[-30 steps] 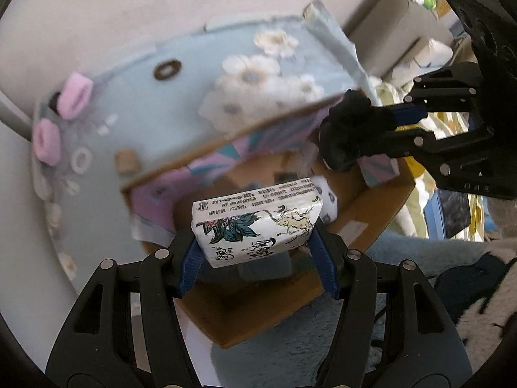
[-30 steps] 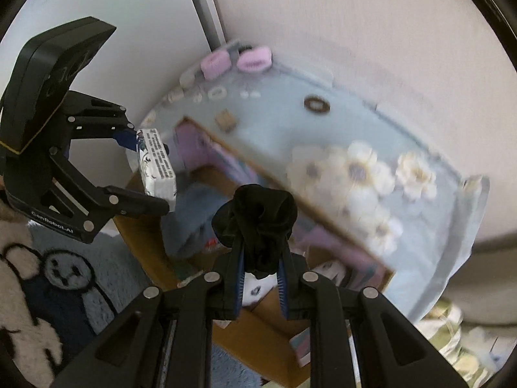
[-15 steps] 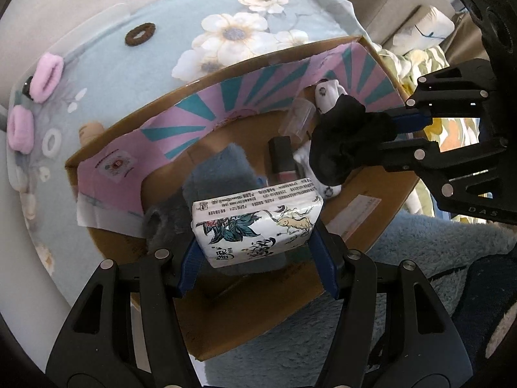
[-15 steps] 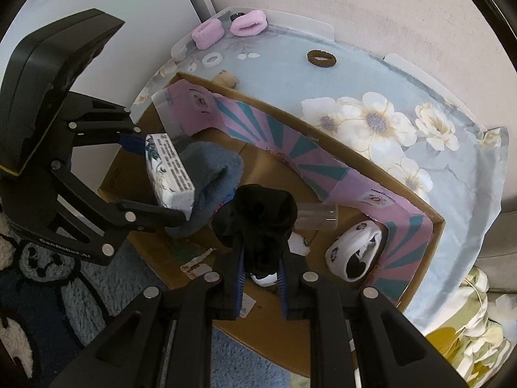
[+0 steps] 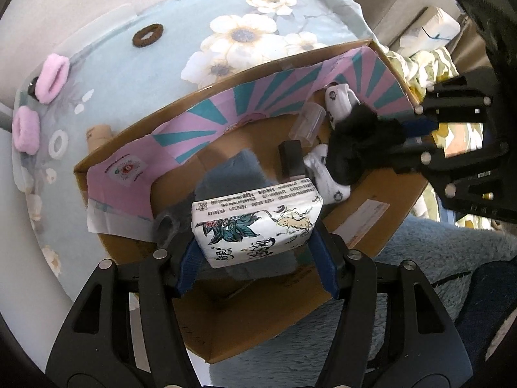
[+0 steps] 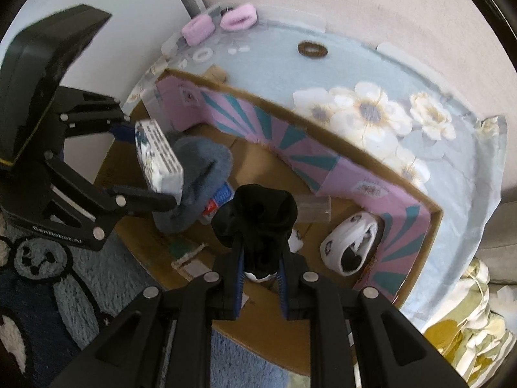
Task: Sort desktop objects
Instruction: 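Open both tools to drop the printed box and sock into the box, then return both tools to the tray, then grasp a pink fuzzy wristband with the left tool while the right tool grasps the brown hair tie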
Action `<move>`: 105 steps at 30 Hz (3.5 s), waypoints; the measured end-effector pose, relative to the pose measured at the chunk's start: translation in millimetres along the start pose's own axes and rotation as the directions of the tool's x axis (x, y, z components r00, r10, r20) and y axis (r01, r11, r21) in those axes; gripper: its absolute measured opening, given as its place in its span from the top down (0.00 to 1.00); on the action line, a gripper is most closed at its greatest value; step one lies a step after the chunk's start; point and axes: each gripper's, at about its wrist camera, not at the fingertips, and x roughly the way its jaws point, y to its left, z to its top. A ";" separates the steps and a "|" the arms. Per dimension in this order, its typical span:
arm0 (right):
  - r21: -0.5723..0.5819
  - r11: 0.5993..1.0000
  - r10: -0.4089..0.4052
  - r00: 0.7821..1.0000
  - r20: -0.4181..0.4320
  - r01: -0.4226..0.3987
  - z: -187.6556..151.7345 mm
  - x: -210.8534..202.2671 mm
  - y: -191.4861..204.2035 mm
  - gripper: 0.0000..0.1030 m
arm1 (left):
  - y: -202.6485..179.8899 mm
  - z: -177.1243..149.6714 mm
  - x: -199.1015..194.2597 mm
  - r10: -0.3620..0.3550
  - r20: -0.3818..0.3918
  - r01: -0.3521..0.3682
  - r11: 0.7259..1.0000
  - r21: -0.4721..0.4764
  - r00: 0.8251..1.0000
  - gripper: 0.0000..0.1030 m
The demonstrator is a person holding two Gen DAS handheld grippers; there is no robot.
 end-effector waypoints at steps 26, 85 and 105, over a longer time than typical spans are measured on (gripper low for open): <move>0.096 0.985 0.125 0.980 0.153 -0.141 6.0 -26.3 -18.7 0.00 | 46.9 -12.7 -61.8 0.069 0.236 -0.020 0.979 -0.204 0.969 0.00; 0.127 0.990 -0.075 0.996 0.040 0.069 248.4 130.0 -76.6 0.25 | 302.5 86.1 38.1 0.545 0.164 -0.307 0.668 -0.678 0.822 0.21; 0.225 0.964 -0.166 0.981 0.098 0.140 247.0 124.1 -94.2 0.85 | 293.1 63.7 26.2 0.598 0.179 -0.306 0.618 -0.724 0.781 0.77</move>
